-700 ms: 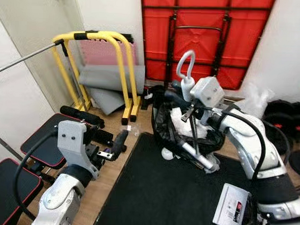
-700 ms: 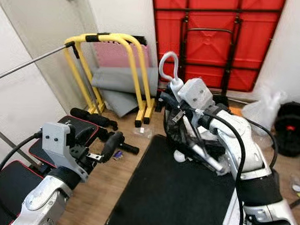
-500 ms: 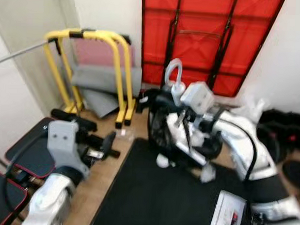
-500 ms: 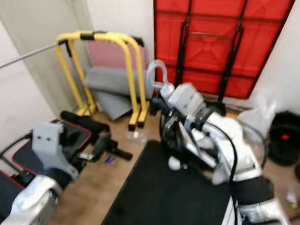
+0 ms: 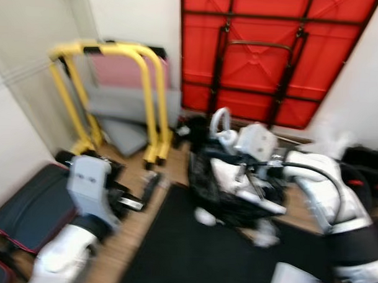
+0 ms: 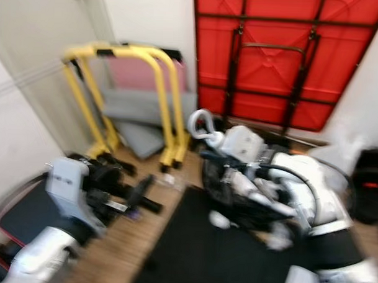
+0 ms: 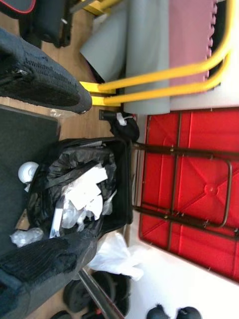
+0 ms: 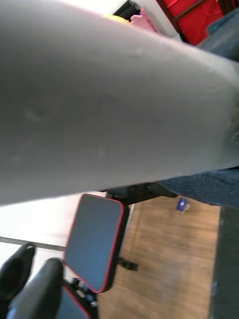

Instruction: Sweep floor

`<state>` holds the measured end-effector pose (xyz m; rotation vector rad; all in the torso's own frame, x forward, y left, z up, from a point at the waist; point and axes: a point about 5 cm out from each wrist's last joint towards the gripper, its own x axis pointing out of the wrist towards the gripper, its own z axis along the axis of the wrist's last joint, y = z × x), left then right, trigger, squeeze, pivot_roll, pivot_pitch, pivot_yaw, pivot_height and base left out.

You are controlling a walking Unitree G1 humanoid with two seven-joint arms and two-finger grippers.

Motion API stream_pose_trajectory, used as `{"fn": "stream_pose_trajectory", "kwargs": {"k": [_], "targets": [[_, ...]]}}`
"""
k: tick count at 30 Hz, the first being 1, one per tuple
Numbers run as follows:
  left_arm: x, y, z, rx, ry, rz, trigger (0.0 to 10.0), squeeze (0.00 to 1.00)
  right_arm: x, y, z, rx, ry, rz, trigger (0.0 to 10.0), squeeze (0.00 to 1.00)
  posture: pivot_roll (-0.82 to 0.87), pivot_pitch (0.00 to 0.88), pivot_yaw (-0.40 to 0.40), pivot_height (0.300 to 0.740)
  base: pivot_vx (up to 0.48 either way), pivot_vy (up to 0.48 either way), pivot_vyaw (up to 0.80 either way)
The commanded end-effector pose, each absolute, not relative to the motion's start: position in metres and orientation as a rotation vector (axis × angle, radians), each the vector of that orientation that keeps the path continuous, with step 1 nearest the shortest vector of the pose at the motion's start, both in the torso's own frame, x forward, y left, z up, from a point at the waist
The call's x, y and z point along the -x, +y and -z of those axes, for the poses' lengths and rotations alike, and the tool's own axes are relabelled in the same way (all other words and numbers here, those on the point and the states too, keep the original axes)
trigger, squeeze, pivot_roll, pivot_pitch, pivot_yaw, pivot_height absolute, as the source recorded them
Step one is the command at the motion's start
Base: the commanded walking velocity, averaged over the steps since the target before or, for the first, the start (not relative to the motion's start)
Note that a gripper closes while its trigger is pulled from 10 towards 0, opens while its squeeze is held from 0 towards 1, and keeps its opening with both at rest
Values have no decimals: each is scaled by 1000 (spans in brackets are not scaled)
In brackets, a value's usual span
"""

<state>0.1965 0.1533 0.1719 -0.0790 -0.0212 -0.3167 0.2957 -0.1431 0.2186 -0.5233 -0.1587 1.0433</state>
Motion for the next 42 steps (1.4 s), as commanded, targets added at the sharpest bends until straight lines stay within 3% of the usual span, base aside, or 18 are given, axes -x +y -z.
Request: {"fn": "stream_pose_trajectory", "kwargs": {"k": [1,6,12,17,27,42], "targets": [[-192,148,-174,85,-20,372,10000,0,-290,-141,-226,471,-199,-1078,10000,0,-81,91,-6,740,0,0,0],[-189,147,-175,81,-16,385,10000,0,-282,-134,-240,399,-238,-1156,10000,0,-80,104,-3,740,0,0,-800],[-190,147,-177,75,-24,376,10000,0,-273,-126,-242,424,-246,-1235,10000,0,-77,107,-9,740,0,0,-800],[-190,148,-177,77,-27,378,10000,0,-272,-120,-242,485,-273,-1235,10000,0,-79,104,-8,740,0,0,0],[-191,146,-177,84,-29,388,10000,0,-280,-117,-233,694,-285,-1174,10000,0,-73,101,-13,740,0,-412,0],[-189,146,-179,95,-28,394,10000,0,-278,-113,-225,702,-268,-1216,10000,0,-69,112,-17,740,0,-450,0]]}}
